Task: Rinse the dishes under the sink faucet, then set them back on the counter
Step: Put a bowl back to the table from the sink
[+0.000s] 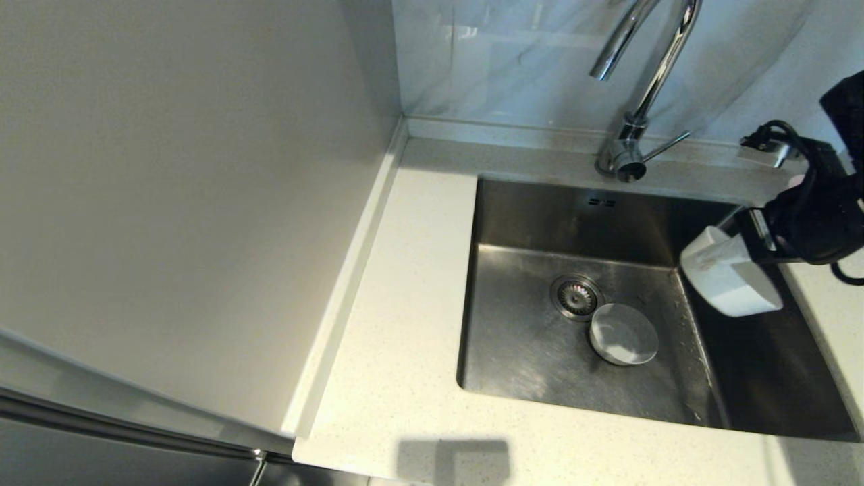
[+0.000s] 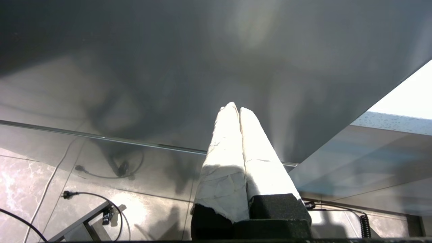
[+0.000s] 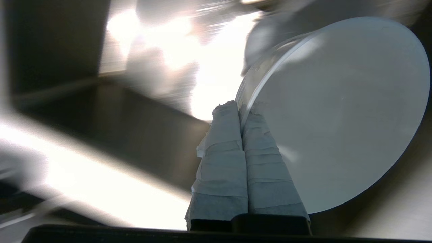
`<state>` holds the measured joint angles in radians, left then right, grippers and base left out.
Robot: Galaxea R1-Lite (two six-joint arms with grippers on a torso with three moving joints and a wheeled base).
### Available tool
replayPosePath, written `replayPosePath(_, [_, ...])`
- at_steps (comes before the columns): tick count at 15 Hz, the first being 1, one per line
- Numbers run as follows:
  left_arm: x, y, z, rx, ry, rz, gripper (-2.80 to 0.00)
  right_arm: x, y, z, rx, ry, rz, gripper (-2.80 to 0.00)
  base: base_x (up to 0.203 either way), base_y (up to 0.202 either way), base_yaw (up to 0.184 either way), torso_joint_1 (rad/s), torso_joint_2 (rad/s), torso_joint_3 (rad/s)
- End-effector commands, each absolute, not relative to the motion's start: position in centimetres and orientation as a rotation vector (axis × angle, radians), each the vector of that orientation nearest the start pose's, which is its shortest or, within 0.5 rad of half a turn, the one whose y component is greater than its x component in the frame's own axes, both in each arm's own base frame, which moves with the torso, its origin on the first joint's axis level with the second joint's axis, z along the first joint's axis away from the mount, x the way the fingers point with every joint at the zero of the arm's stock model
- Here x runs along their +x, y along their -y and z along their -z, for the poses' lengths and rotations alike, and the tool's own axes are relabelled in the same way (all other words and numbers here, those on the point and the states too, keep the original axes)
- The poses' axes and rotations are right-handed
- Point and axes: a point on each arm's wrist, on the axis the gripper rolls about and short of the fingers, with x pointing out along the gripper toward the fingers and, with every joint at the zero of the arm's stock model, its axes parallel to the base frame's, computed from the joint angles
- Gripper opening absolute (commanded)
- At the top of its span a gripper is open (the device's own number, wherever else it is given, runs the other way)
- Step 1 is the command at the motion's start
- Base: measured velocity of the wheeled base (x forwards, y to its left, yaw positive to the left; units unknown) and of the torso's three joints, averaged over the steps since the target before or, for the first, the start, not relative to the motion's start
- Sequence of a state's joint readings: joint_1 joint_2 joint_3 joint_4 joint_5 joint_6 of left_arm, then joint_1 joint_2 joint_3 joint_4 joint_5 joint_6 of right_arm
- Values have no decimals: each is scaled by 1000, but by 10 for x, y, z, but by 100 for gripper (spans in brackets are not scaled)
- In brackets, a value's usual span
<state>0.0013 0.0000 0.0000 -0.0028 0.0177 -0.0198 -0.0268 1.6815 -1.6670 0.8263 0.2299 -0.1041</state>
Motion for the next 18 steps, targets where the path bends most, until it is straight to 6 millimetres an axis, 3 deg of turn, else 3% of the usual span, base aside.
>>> replayPosePath(1, [-23,0,-76,-20,6,-20,-280,271,35,-303,-192,-740,-97,-280,0,0,0,0,0,0])
replayPosePath(3, [-23,0,-76,-20,6,-20,-280,278,54,-297,-275,-723,-13,-280,0,0,0,0,0,0])
replayPosePath(7, [-23,0,-76,-20,6,-19,-280,311,85,-286,-370,-669,181,-280,0,0,0,0,0,0])
replayPosePath(18, [-23,0,-76,-20,6,-20,-280,315,146,-268,-419,-757,292,-280,0,0,0,0,0,0])
